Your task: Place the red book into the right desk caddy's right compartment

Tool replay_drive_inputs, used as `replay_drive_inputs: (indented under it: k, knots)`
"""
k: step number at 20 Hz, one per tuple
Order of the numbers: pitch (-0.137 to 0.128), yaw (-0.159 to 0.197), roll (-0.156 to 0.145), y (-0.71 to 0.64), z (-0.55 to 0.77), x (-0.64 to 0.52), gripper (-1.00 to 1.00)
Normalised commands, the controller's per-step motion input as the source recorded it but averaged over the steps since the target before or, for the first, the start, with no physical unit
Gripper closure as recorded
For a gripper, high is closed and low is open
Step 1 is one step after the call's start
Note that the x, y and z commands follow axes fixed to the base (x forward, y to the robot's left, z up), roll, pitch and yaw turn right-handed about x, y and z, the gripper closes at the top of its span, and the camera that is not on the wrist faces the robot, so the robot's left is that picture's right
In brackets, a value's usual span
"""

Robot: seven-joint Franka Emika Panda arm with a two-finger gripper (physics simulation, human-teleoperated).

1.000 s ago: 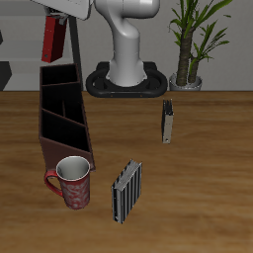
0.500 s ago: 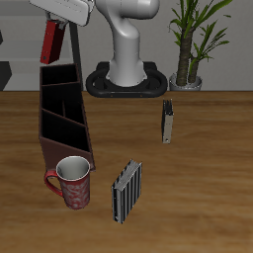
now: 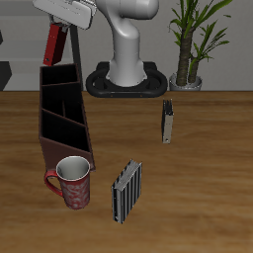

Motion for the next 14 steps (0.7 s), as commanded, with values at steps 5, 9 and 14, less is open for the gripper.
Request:
replay_drive_inputs:
  k: [5, 9, 14]
  knots:
    - [-0.004, 0.001, 0.022, 0.04, -0.09, -0.01, 1.0]
    - [0.026, -0.048, -0.021, -0.08, -0.09, 0.1, 1.0]
    - [0.023, -0.031, 0.012, 0.05, -0.13, 0.09, 1.0]
